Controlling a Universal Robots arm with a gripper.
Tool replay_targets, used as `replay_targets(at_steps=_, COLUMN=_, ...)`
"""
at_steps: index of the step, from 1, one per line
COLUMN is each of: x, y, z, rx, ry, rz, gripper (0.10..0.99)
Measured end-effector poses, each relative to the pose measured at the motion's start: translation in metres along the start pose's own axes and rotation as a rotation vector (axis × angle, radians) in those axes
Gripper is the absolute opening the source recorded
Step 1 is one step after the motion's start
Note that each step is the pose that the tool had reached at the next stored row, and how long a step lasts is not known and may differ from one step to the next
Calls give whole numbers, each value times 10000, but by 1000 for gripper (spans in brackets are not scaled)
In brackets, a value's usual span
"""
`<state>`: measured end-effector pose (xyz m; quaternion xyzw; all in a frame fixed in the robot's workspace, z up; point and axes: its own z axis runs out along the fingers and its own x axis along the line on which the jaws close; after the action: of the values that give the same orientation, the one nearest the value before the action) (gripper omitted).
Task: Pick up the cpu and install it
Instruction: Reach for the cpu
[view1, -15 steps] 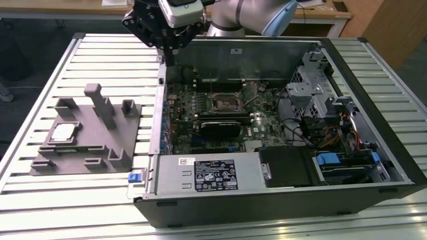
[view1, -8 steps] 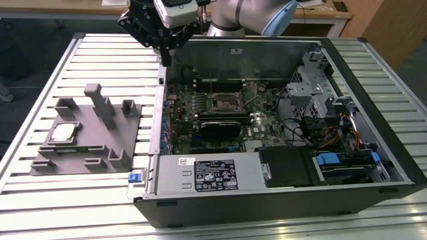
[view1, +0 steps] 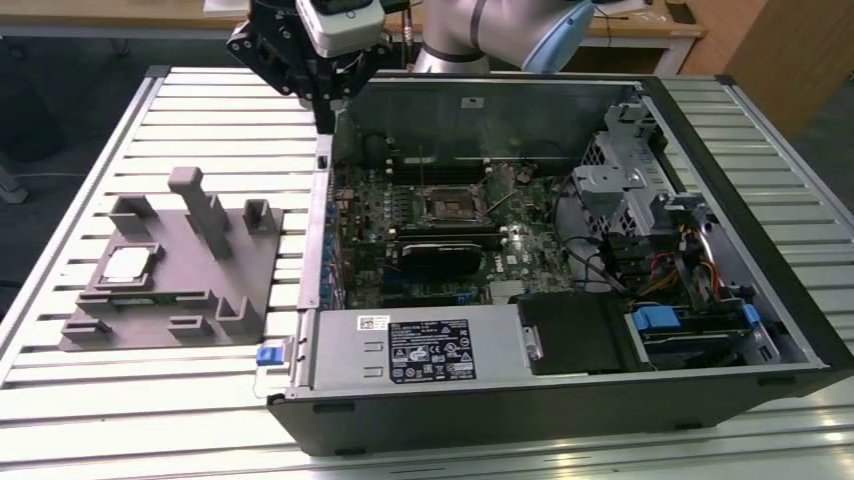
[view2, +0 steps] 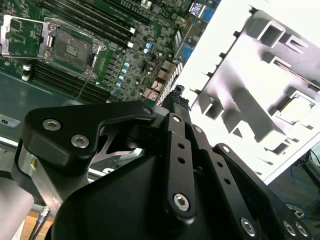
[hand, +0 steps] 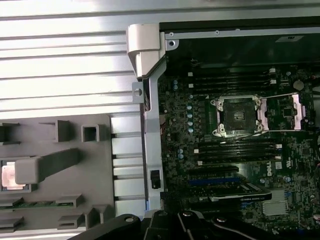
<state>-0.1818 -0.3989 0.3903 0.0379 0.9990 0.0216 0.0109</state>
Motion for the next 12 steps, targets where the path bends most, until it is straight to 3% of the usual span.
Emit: replay_targets(at_steps=12, x=118, y=-9, z=7, rx=2, ry=28, rz=1, gripper=106)
